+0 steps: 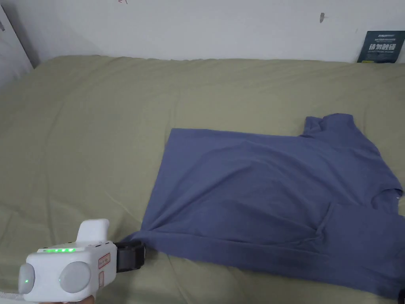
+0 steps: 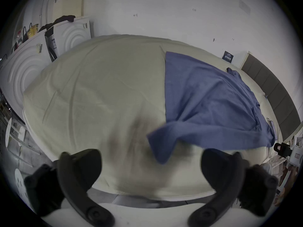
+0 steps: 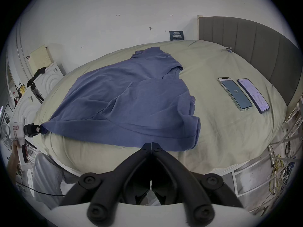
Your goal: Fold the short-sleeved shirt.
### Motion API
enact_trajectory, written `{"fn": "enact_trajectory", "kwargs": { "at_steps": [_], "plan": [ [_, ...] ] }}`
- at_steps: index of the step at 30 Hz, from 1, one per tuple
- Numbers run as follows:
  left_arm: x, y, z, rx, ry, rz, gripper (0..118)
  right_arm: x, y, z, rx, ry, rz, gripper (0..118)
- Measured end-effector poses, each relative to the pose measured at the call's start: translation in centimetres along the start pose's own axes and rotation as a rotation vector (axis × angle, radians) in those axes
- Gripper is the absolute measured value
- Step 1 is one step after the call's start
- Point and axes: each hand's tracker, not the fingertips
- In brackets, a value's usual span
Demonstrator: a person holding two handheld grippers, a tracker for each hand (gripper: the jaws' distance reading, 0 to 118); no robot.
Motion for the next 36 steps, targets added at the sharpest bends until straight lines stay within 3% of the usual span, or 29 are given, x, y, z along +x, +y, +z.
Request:
{"fn": "enact_trajectory", "kwargs": {
  "at_steps": [2, 4, 5, 6, 7, 8, 9, 10, 12, 18, 19, 20, 21, 22, 23, 24, 26, 31, 36],
  "plan": [
    [0.5, 0.0, -1.9, 0.008, 0.018, 0.001, 115, 0.9, 0.4, -0.5, -0.006, -0.009, 0.002, 0],
    [0.7, 0.3, -2.0, 0.031, -0.002, 0.03, 101, 1.3, 0.3, -0.7, -0.01, -0.024, 0.003, 0],
    [0.8, 0.6, -1.9, 0.029, -0.01, 0.031, 78, 1.8, 0.5, -0.9, -0.014, -0.026, 0.0, 0],
    [0.9, 0.8, -1.8, 0.026, -0.02, 0.029, 17, 2.2, 0.7, -0.9, -0.017, -0.027, -0.003, 0],
    [1.3, 0.8, -1.9, 0.023, -0.048, 0.019, 0, 1.8, 0.7, -0.5, -0.011, -0.043, -0.001, 0],
    [1.5, 1.0, -1.7, 0.091, -0.033, 0.0, 0, 1.9, 0.8, -0.4, -0.008, -0.049, -0.005, 1],
    [1.4, 1.7, -1.8, 0.023, -0.011, -0.029, 0, 2.2, 1.0, -0.3, -0.005, -0.048, -0.009, 10],
    [1.4, 0.7, -1.6, 0.036, -0.005, -0.02, 0, 2.4, 1.2, -0.3, 0.002, -0.059, -0.021, 36],
    [1.0, 0.7, -1.4, 0.028, -0.006, -0.024, 0, 3.2, 1.5, -1.1, -0.03, -0.037, -0.017, 118],
    [1.9, 0.6, -1.5, 0.028, 0.002, -0.035, 0, 5.7, 0.8, -4.3, -0.059, -0.01, 0.016, 114],
    [2.4, 0.5, -1.3, 0.025, 0.004, -0.036, 0, 5.1, 1.6, -4.1, -0.075, -0.015, 0.029, 100],
    [2.7, 0.4, -1.2, 0.023, 0.004, -0.034, 0, 4.4, 2.4, -3.8, -0.076, -0.009, 0.033, 69],
    [3.0, 0.3, -1.1, 0.021, 0.002, -0.03, 0, 4.5, 2.5, -4.0, -0.084, -0.004, 0.053, 22],
    [2.7, 0.5, -0.5, 0.019, 0.001, -0.024, 0, 4.6, 2.4, -4.4, -0.12, -0.005, 0.088, 10],
    [3.0, 0.4, -0.2, 0.017, -0.001, -0.022, 0, 5.2, 2.2, -5.4, -0.15, 0.003, 0.125, 9],
    [3.3, 0.3, 0.0, 0.017, -0.001, -0.023, 0, 5.5, 2.0, -5.7, -0.141, 0.044, 0.132, 9],
    [2.9, 0.6, 0.0, 0.01, -0.001, -0.031, 0, 6.3, 2.3, -5.2, -0.133, 0.032, 0.123, 9],
    [2.6, 1.2, 0.8, 0.011, -0.015, -0.031, 0, 4.4, 3.7, -2.3, -0.108, 0.011, 0.165, 9],
    [1.9, 2.7, 0.6, 0.033, -0.028, -0.073, 0, 2.9, 6.0, 0.2, -0.058, 0.022, 0.145, 9]
  ]
}}
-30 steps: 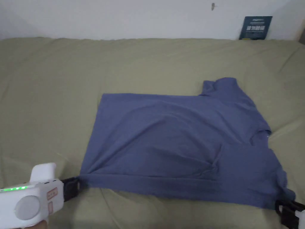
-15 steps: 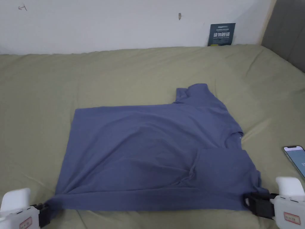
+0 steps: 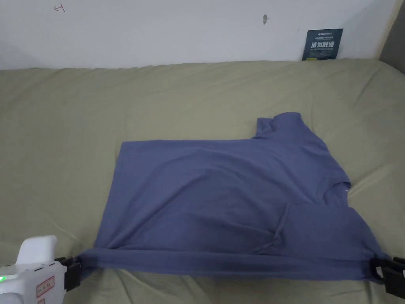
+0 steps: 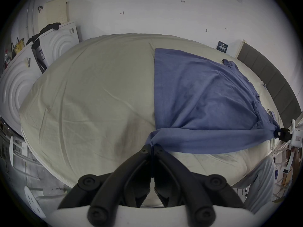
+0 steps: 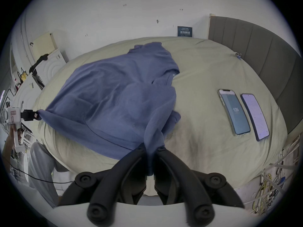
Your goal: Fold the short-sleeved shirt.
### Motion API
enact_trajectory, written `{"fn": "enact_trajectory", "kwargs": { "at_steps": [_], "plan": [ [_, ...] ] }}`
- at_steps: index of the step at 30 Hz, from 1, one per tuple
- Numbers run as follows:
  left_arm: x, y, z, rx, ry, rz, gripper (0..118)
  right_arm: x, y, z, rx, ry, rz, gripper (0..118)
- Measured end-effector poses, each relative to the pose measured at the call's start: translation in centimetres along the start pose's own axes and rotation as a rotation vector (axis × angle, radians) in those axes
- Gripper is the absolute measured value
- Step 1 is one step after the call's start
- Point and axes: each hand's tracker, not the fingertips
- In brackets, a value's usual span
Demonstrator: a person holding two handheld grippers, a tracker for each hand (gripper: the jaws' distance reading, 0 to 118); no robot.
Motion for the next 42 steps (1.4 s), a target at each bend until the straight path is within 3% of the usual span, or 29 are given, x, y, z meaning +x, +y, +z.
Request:
{"fn": "enact_trajectory", "kwargs": {
  "at_steps": [2, 3, 9, 18, 25, 28, 29, 31, 32, 33, 37, 39, 40, 41, 42],
  "plan": [
    [0.1, 1.2, 0.6, 0.017, -0.006, -0.012, 0, -0.6, 1.6, 0.9, 0.028, 0.009, -0.017, 9],
    [0.0, 1.8, 0.8, 0.026, -0.009, -0.011, 0, 0.9, 2.1, 0.0, 0.025, 0.033, -0.038, 9],
    [0.5, 6.8, -0.6, 0.062, -0.012, -0.043, 0, 2.1, 8.3, -1.4, 0.089, 0.034, -0.03, 9],
    [1.0, 14.3, -6.4, 0.038, -0.012, 0.009, 0, 1.6, 16.5, -8.1, 0.038, -0.002, -0.009, 9],
    [2.3, 16.2, -12.1, -0.023, 0.015, 0.01, 0, 4.4, 19.3, -16.1, -0.05, -0.041, -0.051, 9],
    [3.2, 16.1, -13.1, -0.042, 0.01, 0.011, 0, 4.7, 19.3, -17.6, -0.094, -0.021, -0.129, 12],
    [3.4, 16.0, -13.4, -0.055, -0.001, 0.014, 11, 4.9, 19.3, -18.0, -0.093, -0.026, -0.157, 26],
    [2.4, 15.9, -14.2, -0.073, -0.012, 0.026, 106, 5.0, 18.7, -17.9, -0.085, -0.025, -0.18, 101],
    [2.3, 15.6, -14.3, -0.092, -0.018, 0.038, 118, 5.1, 18.3, -17.8, -0.089, -0.029, -0.195, 117],
    [2.4, 15.3, -14.0, -0.009, -0.02, 0.036, 113, 5.2, 17.9, -17.4, -0.074, -0.021, -0.208, 117],
    [3.5, 12.5, -9.3, -0.047, 0.009, 0.055, 113, 5.3, 15.4, -15.4, -0.044, -0.027, -0.214, 118],
    [-0.6, 11.9, -11.9, -0.038, 0.014, 0.051, 109, 4.7, 14.0, -14.2, -0.047, -0.022, -0.208, 114],
    [-0.9, 11.2, -11.5, -0.03, 0.018, 0.049, 103, 4.4, 13.1, -13.6, -0.045, -0.025, -0.201, 102],
    [-1.3, 10.2, -11.1, -0.011, 0.025, 0.055, 83, 3.9, 12.0, -12.8, -0.019, -0.019, -0.184, 76],
    [0.2, 9.6, -8.8, 0.001, 0.026, 0.054, 27, 3.4, 11.3, -12.2, -0.003, -0.023, -0.162, 20]
  ]
}}
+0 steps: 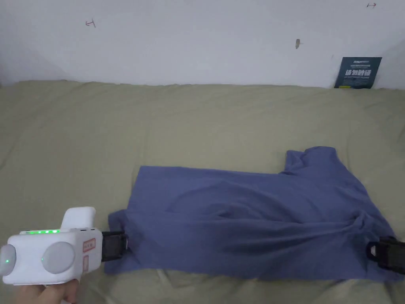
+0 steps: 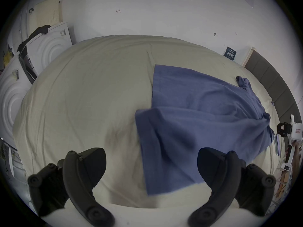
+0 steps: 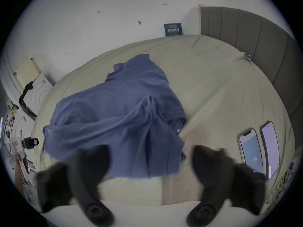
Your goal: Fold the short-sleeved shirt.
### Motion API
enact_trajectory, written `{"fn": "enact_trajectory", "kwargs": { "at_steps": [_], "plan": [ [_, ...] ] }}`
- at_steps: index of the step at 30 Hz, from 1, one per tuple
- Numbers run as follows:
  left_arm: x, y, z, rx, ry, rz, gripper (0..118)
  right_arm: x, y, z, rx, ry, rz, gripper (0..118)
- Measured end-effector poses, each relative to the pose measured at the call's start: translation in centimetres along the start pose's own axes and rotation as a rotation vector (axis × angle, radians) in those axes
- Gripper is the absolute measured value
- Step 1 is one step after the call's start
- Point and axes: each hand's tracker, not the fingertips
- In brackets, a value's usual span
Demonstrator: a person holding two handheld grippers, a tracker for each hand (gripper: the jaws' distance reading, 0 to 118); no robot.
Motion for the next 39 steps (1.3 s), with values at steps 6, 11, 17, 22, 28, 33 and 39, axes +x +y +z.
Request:
{"fn": "enact_trajectory", "kwargs": {
  "at_steps": [6, 11, 17, 22, 28, 33, 39],
  "plan": [
    [0.9, -3.1, 1.9, 0.006, 0.013, 0.03, 0, -3.1, -5.4, 2.6, 0.038, -0.05, 0.126, 1],
    [1.3, -2.8, 1.4, -0.036, 0.015, 0.007, 31, -3.8, -7.0, 2.8, 0.037, -0.041, 0.137, 1],
    [2.5, -1.0, -1.7, -0.101, 0.039, 0.002, 115, -2.8, -6.6, 2.2, 0.006, -0.048, 0.126, 1],
    [3.0, -0.5, -4.1, -0.16, 0.063, -0.03, 90, -2.1, -5.5, 1.4, -0.016, -0.051, 0.119, 1],
    [3.7, 0.0, -3.3, -0.12, 0.017, -0.061, 3, -1.0, -3.9, 0.5, -0.027, -0.044, 0.077, 26],
    [2.7, 0.6, -3.4, -0.134, 0.015, -0.049, 3, 0.3, -2.3, -1.9, -0.043, -0.023, 0.015, 118],
    [2.4, 0.8, -3.7, -0.134, 0.026, -0.074, 3, 0.5, -1.1, -1.6, -0.085, -0.046, -0.009, 117]
  ]
}}
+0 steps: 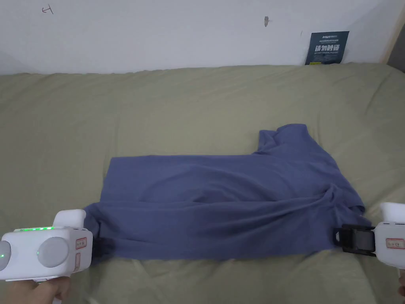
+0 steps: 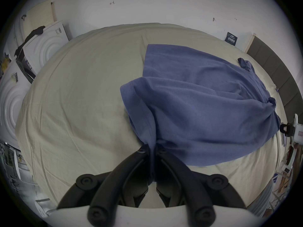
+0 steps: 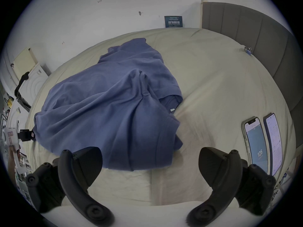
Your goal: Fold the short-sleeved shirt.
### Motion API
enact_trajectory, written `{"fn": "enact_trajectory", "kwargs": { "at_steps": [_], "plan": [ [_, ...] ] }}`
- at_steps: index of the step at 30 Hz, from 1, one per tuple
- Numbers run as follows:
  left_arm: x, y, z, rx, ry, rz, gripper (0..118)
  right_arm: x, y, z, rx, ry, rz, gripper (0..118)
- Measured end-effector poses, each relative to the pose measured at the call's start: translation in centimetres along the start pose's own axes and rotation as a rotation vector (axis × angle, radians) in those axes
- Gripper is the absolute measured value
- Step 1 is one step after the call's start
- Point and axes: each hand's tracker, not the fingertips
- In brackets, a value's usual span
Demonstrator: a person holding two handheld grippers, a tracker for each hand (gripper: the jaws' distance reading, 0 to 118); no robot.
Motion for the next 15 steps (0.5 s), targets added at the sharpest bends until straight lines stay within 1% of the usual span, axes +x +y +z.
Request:
{"fn": "enact_trajectory", "kwargs": {
  "at_steps": [1, 2, 3, 4, 5, 6, 7, 9, 10, 15],
  "plan": [
    [0.5, -0.1, 0.3, -0.003, -0.001, 0.002, 3, 0.0, 0.0, 0.4, 0.004, 0.007, 0.002, 108],
    [0.4, -0.1, 0.3, -0.003, -0.002, 0.004, 3, 0.5, 0.0, -1.1, 0.008, 0.006, 0.01, 76],
    [0.3, -0.2, 0.4, -0.003, -0.004, 0.007, 3, 0.5, -0.1, -1.6, 0.007, 0.002, 0.031, 21],
    [0.3, -0.2, 0.5, -0.002, -0.003, 0.007, 3, 0.1, -0.3, -1.5, 0.01, 0.024, 0.045, 14],
    [0.3, -0.2, 0.5, 0.0, 0.0, 0.004, 3, -0.3, -0.4, -1.4, -0.001, -0.004, 0.071, 14],
    [0.3, -0.1, 0.6, 0.0, 0.002, 0.003, 3, -0.3, -0.6, -1.2, 0.026, -0.021, 0.101, 12],
    [0.2, -0.1, 0.9, 0.0, 0.005, 0.002, 3, -0.3, -0.7, -0.9, 0.025, -0.019, 0.106, 11],
    [0.5, -0.1, 1.6, 0.011, 0.017, -0.003, 3, 0.1, -0.8, -0.2, 0.024, -0.011, 0.092, 10],
    [0.5, -0.1, 2.0, 0.018, 0.015, -0.008, 3, -0.4, -0.9, 1.1, 0.044, -0.025, 0.099, 10],
    [0.3, -0.5, 4.4, 0.032, -0.001, -0.015, 3, -0.2, -1.6, 4.2, 0.05, -0.007, 0.076, 9]
  ]
}}
